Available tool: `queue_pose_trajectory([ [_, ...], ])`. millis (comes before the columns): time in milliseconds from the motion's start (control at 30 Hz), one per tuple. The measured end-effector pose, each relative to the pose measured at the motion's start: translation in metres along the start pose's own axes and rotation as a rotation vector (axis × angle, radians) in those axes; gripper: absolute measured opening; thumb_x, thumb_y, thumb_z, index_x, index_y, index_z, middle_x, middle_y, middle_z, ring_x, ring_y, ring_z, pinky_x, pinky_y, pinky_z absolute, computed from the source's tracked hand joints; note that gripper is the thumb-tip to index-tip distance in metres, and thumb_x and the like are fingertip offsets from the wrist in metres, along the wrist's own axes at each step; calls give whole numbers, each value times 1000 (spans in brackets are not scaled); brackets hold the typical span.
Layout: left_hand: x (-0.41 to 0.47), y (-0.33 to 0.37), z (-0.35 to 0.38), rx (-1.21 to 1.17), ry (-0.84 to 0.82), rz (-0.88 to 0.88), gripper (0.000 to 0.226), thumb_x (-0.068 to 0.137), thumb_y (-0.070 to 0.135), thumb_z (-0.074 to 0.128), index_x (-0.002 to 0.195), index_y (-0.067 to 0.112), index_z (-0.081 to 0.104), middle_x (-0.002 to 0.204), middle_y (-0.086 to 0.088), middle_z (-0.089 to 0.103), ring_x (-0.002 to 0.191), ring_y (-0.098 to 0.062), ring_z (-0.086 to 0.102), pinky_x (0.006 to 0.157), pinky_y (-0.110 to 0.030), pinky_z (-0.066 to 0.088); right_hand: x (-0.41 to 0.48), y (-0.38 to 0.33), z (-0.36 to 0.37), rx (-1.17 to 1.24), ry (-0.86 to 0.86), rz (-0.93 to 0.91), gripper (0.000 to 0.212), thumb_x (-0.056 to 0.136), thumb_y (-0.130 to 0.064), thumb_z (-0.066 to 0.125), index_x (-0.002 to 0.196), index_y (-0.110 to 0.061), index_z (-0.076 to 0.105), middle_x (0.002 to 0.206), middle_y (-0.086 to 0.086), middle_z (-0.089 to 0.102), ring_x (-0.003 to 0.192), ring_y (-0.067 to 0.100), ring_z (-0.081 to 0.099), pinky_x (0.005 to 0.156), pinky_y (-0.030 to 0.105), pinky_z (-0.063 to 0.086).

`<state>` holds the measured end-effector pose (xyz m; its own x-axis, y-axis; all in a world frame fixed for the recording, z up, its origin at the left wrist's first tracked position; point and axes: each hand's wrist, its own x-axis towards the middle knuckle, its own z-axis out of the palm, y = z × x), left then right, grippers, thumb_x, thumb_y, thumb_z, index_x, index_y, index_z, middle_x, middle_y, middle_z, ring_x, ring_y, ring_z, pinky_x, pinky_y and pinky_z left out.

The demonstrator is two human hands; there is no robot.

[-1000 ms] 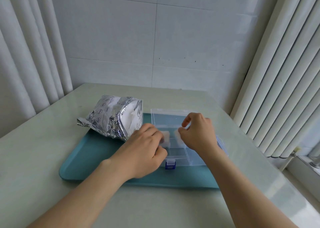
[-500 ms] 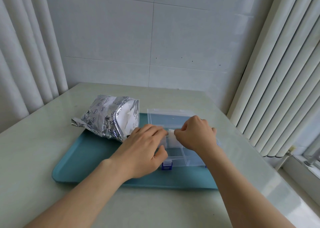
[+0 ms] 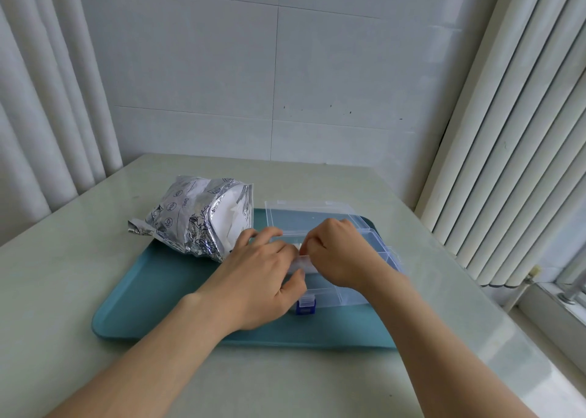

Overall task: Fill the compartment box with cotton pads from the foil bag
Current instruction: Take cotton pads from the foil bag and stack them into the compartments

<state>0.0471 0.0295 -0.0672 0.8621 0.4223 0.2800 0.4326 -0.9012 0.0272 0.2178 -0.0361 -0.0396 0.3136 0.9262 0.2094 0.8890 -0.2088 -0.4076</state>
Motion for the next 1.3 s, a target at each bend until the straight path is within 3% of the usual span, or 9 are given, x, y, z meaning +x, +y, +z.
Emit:
queue_pose_trajectory([
  [100,-1,-1,-3,-20,93,36,50,95,53,25,102,23,66,102,10,65,124,-16,48,103,-37,40,0,-1,7,-56,18,-49,49,80,-28,27,73,0,67,68,14,65,63,29,55,63,51,55],
  [200,-2,-6,-8,-86,369,98,31,95,36,49,96,16,72,99,4,67,103,-19,57,90,-38,49,-1,-1,7,-70,120,-40,47,79,-26,29,73,-5,70,64,11,65,61,28,55,59,47,55],
  [367,-2,-36,-19,22,727,-124,30,89,14,47,101,11,74,112,-5,68,107,-32,60,94,-44,45,-8,-12,3,-26,204,-46,30,87,-14,46,81,-17,75,64,-4,67,61,22,62,59,41,58],
  [533,-6,-53,-10,154,529,-447,30,86,39,73,102,13,78,151,-16,50,143,-45,38,115,-63,24,-14,-26,8,-13,237,-90,26,88,-10,52,87,-18,77,69,-4,69,69,25,63,70,33,52],
  [700,3,-37,-9,250,445,-563,38,84,50,76,96,13,76,163,-16,40,152,-52,21,116,-72,7,-15,-37,13,25,330,-121,26,86,-11,53,85,-18,77,65,-3,69,63,26,61,67,31,46],
  [800,13,-30,-6,299,389,-623,32,85,45,78,95,15,74,162,-15,39,151,-52,20,116,-72,5,-14,-38,17,31,309,-83,27,86,-12,50,86,-19,77,71,-2,72,67,26,63,66,34,53],
  [900,15,-31,-5,319,349,-652,14,75,22,84,80,18,72,148,-13,48,140,-51,31,115,-70,11,-13,-39,21,28,297,-64,28,85,-14,48,85,-20,76,73,-2,72,69,27,62,66,36,55],
  [1000,15,-35,-4,314,346,-644,19,68,6,82,71,20,69,141,-12,52,133,-50,35,112,-68,13,-12,-40,21,36,297,-55,30,84,-16,45,84,-18,74,72,0,71,70,29,62,67,35,53],
  [1300,11,-43,-3,238,530,-564,10,77,14,81,76,16,71,139,-11,57,132,-46,42,109,-67,19,-16,-41,19,47,293,-42,26,89,-14,51,89,-19,76,74,-1,72,71,27,62,67,33,53],
])
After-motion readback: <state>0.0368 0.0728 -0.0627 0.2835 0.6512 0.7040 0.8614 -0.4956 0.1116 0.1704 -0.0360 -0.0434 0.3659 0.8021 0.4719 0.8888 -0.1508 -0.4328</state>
